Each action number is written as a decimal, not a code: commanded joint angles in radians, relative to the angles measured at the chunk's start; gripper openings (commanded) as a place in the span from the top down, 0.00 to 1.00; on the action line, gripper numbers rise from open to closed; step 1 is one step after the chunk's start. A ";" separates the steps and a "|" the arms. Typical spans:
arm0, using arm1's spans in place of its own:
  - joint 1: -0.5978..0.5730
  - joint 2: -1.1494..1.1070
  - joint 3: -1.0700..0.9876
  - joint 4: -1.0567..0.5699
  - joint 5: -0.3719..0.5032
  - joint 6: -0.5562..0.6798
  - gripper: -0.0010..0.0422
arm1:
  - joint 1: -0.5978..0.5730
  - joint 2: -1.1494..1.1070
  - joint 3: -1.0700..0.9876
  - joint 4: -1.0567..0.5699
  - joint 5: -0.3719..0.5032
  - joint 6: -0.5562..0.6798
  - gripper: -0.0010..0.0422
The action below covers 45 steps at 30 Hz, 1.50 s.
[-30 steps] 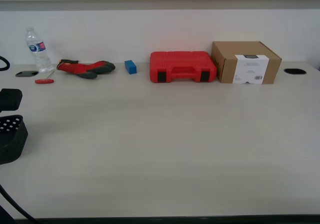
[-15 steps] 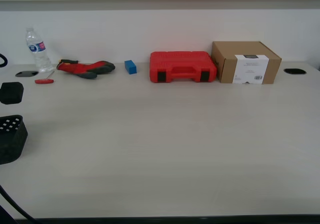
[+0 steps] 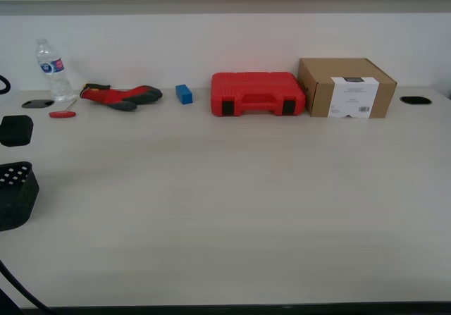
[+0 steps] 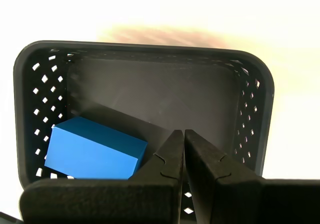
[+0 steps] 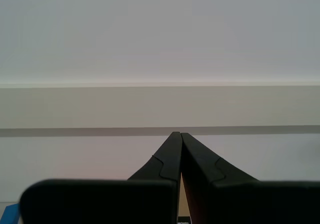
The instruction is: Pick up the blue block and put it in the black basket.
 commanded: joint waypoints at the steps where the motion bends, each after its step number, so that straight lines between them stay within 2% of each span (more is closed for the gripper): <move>1: 0.000 0.000 0.001 0.003 -0.002 0.000 0.98 | 0.000 0.000 0.000 -0.002 0.003 0.002 0.98; 45: 0.000 0.000 0.001 0.003 -0.002 0.000 0.98 | 0.000 0.000 0.000 0.016 0.003 0.002 0.98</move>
